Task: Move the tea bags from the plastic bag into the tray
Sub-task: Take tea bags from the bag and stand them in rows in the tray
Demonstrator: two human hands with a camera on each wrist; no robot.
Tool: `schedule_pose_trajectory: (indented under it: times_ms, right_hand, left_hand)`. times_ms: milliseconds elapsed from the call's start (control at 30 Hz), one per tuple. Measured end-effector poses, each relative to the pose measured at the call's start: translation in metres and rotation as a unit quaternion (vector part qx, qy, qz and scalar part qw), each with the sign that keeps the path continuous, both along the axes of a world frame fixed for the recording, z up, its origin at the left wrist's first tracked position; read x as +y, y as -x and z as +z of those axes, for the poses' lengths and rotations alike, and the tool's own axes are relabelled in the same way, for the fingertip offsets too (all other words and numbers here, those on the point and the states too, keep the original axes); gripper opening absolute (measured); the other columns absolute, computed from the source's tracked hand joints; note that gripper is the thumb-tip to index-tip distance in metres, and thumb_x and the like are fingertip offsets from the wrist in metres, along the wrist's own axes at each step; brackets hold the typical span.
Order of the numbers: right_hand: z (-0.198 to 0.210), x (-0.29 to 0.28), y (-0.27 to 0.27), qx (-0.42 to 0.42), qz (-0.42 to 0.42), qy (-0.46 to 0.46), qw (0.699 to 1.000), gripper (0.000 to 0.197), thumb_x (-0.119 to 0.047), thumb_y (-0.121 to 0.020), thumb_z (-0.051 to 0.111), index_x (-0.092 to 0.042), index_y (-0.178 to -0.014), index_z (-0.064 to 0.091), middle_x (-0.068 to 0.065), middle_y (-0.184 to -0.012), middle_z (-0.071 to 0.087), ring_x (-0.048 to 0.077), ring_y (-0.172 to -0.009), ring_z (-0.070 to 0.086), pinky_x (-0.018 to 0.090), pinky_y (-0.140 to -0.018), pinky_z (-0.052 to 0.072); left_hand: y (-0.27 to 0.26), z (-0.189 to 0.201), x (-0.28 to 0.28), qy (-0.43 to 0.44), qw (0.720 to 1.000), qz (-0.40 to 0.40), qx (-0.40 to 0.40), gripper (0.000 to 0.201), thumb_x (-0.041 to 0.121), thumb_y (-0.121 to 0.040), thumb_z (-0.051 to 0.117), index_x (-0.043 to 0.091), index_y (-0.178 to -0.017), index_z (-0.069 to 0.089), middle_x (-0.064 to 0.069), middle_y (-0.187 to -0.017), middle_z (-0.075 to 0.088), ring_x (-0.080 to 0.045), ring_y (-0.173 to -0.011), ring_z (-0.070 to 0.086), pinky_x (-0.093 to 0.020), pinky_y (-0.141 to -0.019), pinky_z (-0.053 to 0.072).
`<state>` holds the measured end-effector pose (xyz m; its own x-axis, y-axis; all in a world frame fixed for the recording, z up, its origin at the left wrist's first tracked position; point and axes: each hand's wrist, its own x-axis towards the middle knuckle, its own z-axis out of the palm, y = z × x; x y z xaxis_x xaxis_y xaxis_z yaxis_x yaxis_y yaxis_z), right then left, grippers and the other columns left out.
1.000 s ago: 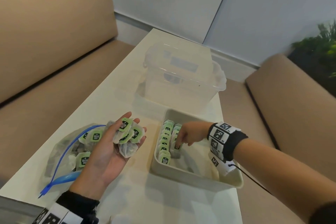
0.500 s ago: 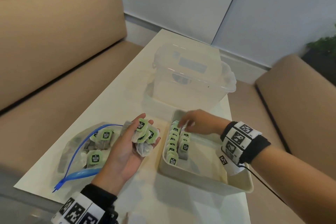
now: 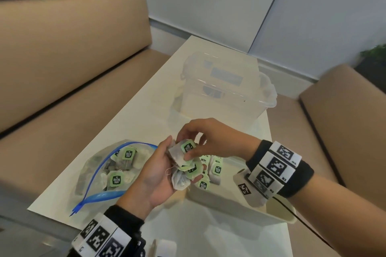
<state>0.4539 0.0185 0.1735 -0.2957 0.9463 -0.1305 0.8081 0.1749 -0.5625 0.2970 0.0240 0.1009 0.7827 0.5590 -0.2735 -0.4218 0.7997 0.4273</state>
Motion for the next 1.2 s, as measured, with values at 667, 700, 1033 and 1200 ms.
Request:
schedule_pose_trajectory:
  times_ms: [667,700,1033,1200]
  right_hand:
    - [0.056,-0.024,-0.031,0.131,-0.083,-0.106,0.982,0.018,-0.01,-0.073,0.078,-0.021,-0.076,0.063,-0.011,-0.072,0.066,0.001,-0.065,0.061,0.025,-0.065,0.051]
    - [0.056,-0.026,-0.034,0.136,-0.086,-0.107,0.981,0.016,-0.009,-0.073,0.077,-0.019,-0.075,0.064,-0.011,-0.071,0.067,0.001,-0.065,0.062,0.026,-0.065,0.051]
    - [0.021,-0.03,-0.061,0.194,-0.135,-0.044,0.971,0.02,-0.005,-0.084,0.066,-0.019,-0.091,0.054,-0.001,-0.083,0.06,0.02,-0.075,0.06,0.036,-0.075,0.054]
    - [0.012,-0.03,-0.055,0.228,-0.121,-0.117,0.959,0.024,0.001,-0.088,0.059,-0.023,-0.092,0.059,-0.004,-0.085,0.064,0.017,-0.077,0.062,0.028,-0.072,0.054]
  left_hand:
    - [0.003,-0.008,0.011,-0.037,0.995,0.024,0.095,0.038,0.033,-0.096,0.039,0.008,-0.109,0.064,-0.013,-0.098,0.069,-0.033,-0.088,0.065,-0.035,-0.063,0.059]
    - [0.003,-0.007,0.012,-0.04,0.994,0.027,0.096,0.037,0.032,-0.093,0.043,0.008,-0.111,0.063,-0.014,-0.099,0.068,-0.033,-0.088,0.065,-0.035,-0.064,0.059]
    - [0.002,-0.007,0.017,-0.041,0.996,0.022,0.082,0.037,0.032,-0.096,0.039,0.009,-0.112,0.063,-0.013,-0.1,0.068,-0.031,-0.085,0.066,-0.035,-0.061,0.059]
    - [-0.004,-0.001,0.016,-0.056,0.996,-0.005,0.067,0.037,0.032,-0.091,0.042,0.01,-0.11,0.065,-0.013,-0.101,0.069,-0.03,-0.081,0.07,-0.032,-0.062,0.057]
